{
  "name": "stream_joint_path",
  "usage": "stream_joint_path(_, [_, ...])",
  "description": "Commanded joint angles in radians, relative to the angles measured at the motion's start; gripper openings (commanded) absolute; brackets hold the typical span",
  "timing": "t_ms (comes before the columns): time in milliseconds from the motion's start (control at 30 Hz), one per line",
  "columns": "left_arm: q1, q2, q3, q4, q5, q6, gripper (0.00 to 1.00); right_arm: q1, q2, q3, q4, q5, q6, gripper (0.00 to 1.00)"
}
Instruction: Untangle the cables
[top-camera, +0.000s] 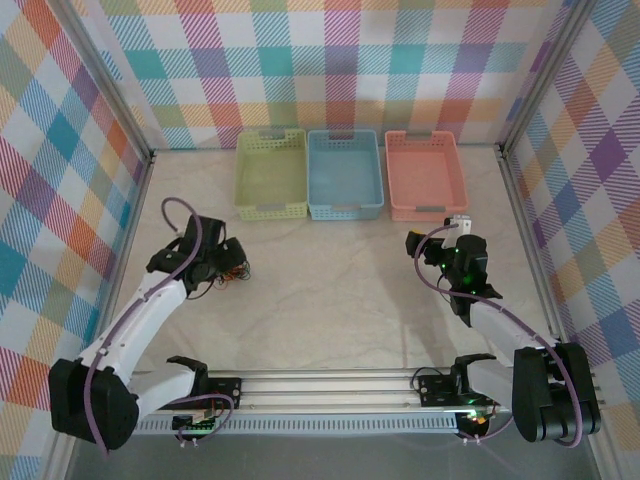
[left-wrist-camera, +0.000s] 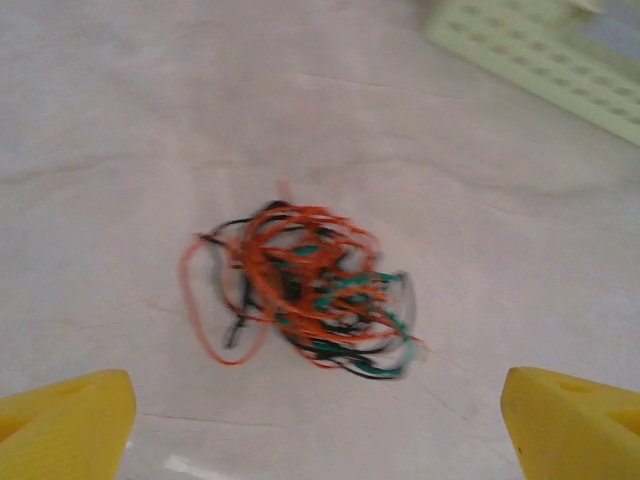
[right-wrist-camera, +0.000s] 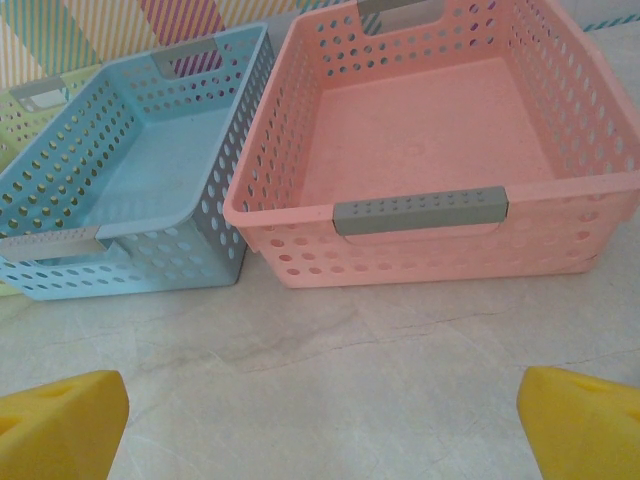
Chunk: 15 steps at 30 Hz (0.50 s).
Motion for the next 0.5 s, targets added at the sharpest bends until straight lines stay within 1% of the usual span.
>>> stream_joint_path(0, [0.060, 0.032, -0.050, 0.087, 0.022, -0.049, 0.95, 0.004, -0.007, 0.032, -0.006, 0.010, 0.019, 1.00])
stream_joint_path(67, [0.090, 0.113, -0.043, 0.117, 0.083, -0.046, 0.95, 0.005, -0.007, 0.033, -0.006, 0.008, 0.018, 1.00])
stream_joint_path(167, [0.093, 0.260, 0.037, 0.123, 0.147, -0.043, 0.94, 0.005, -0.002, 0.037, -0.010, 0.006, 0.017, 1.00])
stream_joint_path(200, [0.092, 0.302, 0.062, 0.124, 0.172, -0.041, 0.91, 0.005, -0.002, 0.039, -0.014, 0.007, 0.017, 1.00])
stream_joint_path(267, [0.086, 0.346, 0.065, 0.148, 0.192, -0.042, 0.90, 0.004, -0.004, 0.037, -0.012, 0.007, 0.017, 1.00])
stream_joint_path(367, [0.079, 0.374, 0.030, 0.208, 0.264, -0.056, 0.83, 0.005, 0.001, 0.041, -0.015, 0.006, 0.017, 1.00])
stream_joint_path(467, [0.013, 0.381, 0.021, 0.234, 0.267, -0.075, 0.77, 0.005, 0.010, 0.051, -0.022, 0.004, 0.017, 1.00])
